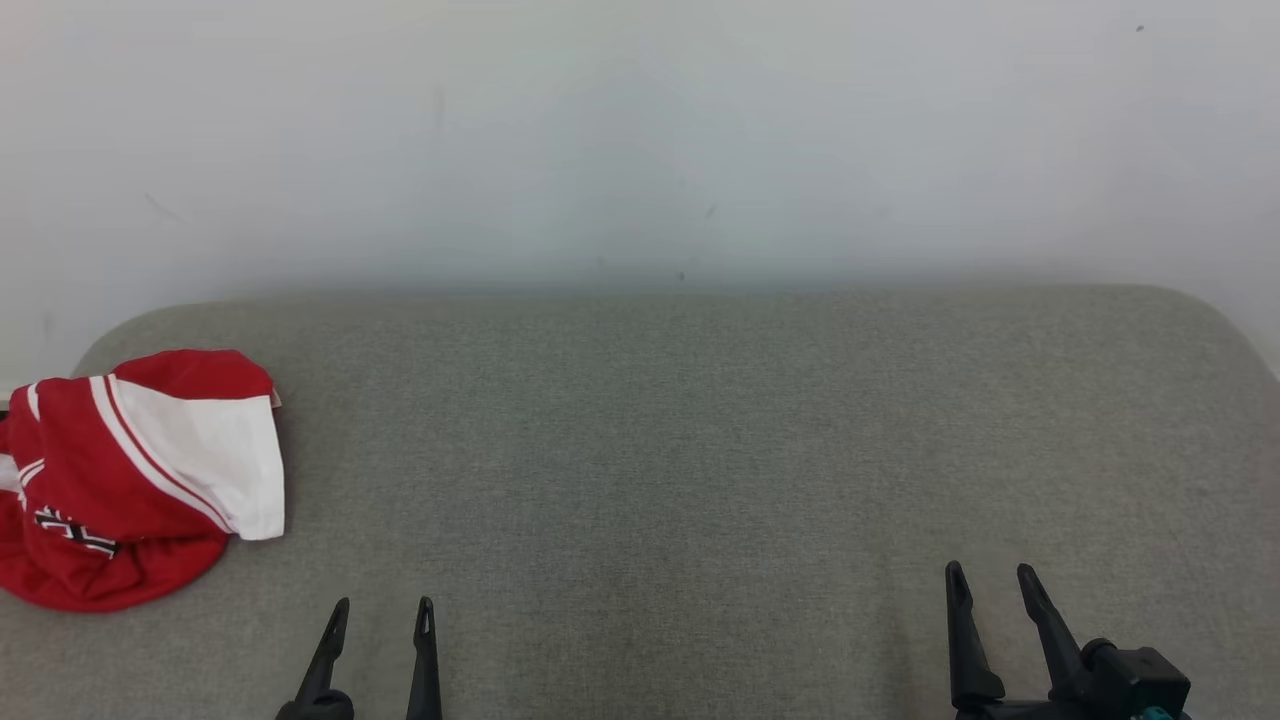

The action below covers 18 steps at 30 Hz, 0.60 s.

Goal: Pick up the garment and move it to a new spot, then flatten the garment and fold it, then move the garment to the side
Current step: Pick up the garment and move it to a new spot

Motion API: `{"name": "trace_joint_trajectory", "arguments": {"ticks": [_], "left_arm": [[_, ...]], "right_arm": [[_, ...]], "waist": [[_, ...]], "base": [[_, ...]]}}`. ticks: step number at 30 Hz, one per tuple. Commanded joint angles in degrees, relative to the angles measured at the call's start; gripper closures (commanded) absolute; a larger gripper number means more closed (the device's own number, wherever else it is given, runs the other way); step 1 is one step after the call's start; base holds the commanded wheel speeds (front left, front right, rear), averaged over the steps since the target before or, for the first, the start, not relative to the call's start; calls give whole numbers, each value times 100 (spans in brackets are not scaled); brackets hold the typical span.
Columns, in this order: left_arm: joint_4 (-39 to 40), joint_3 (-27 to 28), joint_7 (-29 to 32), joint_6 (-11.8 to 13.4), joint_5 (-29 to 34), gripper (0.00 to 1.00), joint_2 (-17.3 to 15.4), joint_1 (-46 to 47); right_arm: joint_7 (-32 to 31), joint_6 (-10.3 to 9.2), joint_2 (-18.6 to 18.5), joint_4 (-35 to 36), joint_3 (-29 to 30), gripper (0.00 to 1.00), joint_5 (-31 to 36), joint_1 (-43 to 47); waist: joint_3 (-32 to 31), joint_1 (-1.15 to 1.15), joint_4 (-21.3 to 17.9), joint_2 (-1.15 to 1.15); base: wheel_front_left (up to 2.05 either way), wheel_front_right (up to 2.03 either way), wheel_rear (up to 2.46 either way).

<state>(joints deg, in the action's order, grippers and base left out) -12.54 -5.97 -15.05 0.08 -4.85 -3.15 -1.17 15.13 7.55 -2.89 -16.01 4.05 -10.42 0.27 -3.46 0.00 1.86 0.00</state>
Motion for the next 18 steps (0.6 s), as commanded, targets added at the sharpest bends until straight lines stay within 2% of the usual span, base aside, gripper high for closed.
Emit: {"name": "trace_joint_trajectory", "arguments": {"ticks": [1,7,18], "left_arm": [[-17,19,-20,14,62,0,7,-6],[-55,103,-20,-21,86,0,7,2],[-89,213,-20,-88,185,0,-74,-5]], "right_arm": [[4,-12,3,15,27,0,-21,53],[4,-12,4,9,22,0,-81,95],[4,-12,5,17,-53,0,-268,68]], "waist": [[-6,0,148,0],[-19,0,680,0],[-6,0,2048,0]], "base": [[0,0,0],[0,0,0],[0,0,0]]}}
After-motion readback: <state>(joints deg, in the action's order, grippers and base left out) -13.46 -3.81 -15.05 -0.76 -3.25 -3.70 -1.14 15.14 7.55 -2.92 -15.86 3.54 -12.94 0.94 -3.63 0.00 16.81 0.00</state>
